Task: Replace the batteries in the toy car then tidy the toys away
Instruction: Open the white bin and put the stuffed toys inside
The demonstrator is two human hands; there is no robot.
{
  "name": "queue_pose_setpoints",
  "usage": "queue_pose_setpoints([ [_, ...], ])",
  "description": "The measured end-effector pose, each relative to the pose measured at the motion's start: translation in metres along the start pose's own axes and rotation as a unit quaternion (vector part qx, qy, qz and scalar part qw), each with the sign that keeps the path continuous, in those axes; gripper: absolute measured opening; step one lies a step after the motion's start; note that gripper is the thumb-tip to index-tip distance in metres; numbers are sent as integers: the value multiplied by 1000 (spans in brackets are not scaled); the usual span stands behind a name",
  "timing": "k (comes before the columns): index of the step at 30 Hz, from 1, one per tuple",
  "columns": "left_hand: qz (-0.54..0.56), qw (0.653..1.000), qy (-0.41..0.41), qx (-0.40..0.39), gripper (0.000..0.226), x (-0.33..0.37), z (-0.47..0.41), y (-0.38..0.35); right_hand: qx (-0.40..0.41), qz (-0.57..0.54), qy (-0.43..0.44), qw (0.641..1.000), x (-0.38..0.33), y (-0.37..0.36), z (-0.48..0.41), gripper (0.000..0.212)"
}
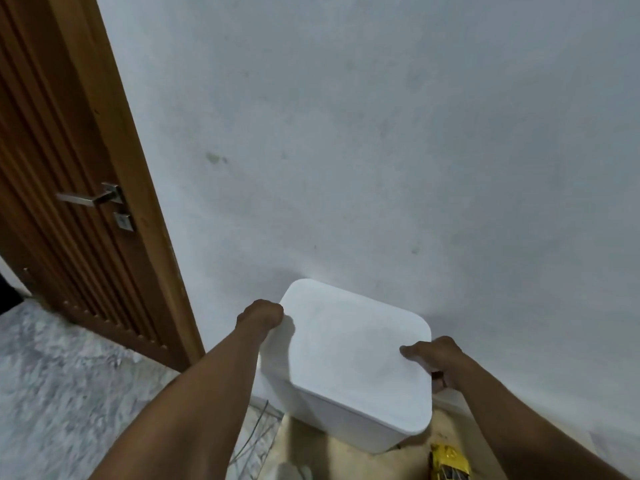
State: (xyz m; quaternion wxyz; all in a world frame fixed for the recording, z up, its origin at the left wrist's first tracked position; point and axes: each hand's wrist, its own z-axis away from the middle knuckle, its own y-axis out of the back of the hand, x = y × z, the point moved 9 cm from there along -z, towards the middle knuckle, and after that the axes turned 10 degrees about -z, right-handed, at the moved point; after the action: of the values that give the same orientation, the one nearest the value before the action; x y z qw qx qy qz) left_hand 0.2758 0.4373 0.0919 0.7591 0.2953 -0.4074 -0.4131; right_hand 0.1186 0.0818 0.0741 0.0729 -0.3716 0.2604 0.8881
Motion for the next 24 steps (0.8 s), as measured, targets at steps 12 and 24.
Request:
queue_pose_setpoints([
  [12,96,992,10,-85,45,-9,-37,-26,-7,45,-13,999,-7,1,2,44],
  [24,160,981,33,-102,25,4,8,-8,-17,15,-13,1000,-8,-5,-2,48],
])
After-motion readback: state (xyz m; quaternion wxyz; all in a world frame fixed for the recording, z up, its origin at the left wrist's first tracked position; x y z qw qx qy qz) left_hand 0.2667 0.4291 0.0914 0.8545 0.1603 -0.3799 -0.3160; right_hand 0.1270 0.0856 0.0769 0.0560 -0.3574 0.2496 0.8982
